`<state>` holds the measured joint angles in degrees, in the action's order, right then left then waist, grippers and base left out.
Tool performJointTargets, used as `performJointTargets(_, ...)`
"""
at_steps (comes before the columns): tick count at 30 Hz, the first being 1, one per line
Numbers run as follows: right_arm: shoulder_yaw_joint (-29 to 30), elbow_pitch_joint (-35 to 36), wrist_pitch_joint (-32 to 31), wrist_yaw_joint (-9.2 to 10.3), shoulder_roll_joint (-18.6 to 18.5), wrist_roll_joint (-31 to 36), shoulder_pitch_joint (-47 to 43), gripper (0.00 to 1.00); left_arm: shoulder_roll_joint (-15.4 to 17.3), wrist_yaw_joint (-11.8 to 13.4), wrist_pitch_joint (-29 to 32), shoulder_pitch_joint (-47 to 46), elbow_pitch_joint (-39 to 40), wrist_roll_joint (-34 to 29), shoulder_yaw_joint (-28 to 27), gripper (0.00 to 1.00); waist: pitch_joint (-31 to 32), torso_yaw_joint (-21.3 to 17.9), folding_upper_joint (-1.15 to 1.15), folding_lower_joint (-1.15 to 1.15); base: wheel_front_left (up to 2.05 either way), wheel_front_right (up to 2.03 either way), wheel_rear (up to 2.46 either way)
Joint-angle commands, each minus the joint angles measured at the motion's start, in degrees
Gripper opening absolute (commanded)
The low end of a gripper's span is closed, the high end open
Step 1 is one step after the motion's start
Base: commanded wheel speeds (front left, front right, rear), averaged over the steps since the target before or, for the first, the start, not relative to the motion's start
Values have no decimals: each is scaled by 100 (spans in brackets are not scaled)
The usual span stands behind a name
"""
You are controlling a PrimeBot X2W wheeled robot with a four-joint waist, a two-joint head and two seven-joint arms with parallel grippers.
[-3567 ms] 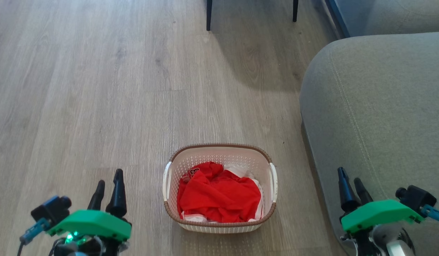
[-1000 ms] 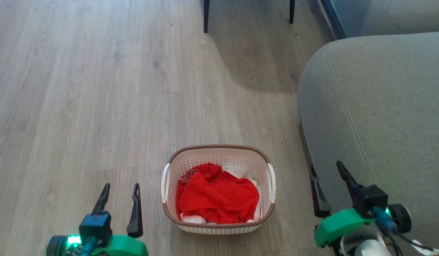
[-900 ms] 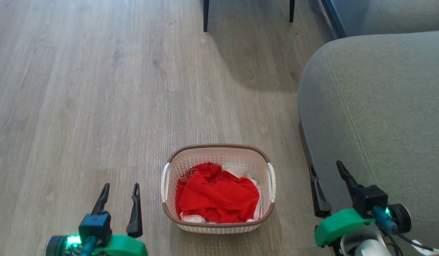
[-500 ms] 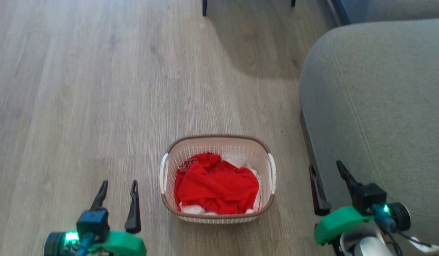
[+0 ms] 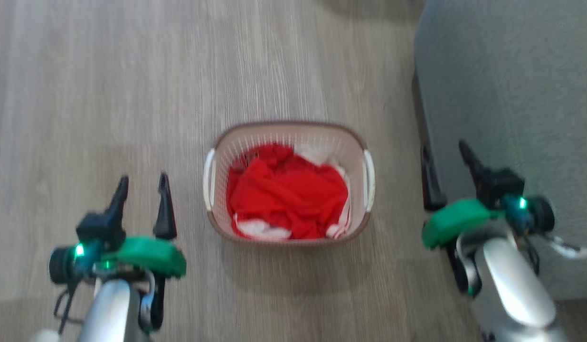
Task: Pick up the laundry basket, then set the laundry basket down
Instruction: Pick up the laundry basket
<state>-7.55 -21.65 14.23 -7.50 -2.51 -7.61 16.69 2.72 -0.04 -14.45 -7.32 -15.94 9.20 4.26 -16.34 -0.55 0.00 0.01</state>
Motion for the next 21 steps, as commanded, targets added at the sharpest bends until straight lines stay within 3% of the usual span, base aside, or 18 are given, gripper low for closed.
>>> performJointTargets(1, -102, 47, 77, 1, -37, 61, 323, 100, 17, -12, -55, -362, 44, 52, -224, 100, -621, 15, 0, -1, 0, 0, 0)
performJointTargets(12, -117, -893, 77, 1, -37, 109, 1477, 100, 17, -99, -55, -1685, -1014, 271, 9, 100, -1960, 107, 0, -1, 0, 0, 0)
performJointTargets(21, -341, -1709, 77, 1, -37, -221, 2088, 100, 16, -200, -55, -2570, -1985, 338, 371, 100, -2734, 195, 0, -1, 0, 0, 0)
